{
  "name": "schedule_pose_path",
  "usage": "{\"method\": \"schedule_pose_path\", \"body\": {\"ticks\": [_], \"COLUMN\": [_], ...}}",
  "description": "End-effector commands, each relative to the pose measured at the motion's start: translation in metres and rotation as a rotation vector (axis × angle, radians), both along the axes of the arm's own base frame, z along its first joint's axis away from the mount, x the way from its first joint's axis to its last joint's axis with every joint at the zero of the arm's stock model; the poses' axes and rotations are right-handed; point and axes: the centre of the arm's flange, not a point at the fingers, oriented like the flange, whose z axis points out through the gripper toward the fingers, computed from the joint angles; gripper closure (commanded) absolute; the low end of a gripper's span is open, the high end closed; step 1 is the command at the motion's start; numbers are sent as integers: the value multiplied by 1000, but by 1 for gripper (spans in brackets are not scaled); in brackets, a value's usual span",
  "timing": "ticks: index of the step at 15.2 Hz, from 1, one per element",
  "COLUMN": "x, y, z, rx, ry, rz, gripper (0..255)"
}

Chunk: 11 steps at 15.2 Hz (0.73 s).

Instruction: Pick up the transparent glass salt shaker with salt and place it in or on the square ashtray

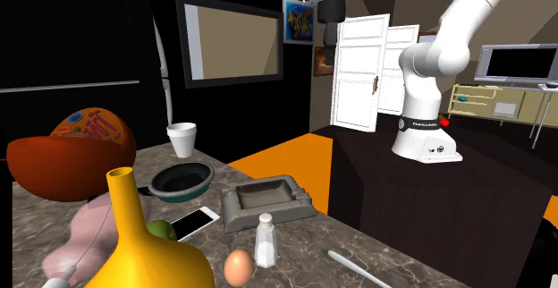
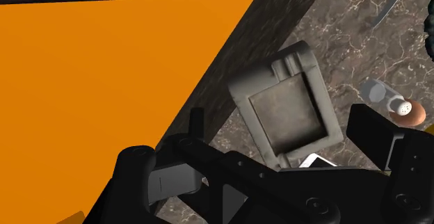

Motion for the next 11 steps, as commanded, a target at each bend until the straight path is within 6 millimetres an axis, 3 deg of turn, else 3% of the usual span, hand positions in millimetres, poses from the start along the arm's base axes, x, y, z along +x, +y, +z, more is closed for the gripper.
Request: {"method": "schedule_pose_path", "body": {"ticks": [1, 11], "x": [9, 54], "y": [16, 100], "z": [-18, -104], "rx": [8, 41], "ry": [-1, 0], "rz": [-5, -28], "gripper": [0, 0]}}
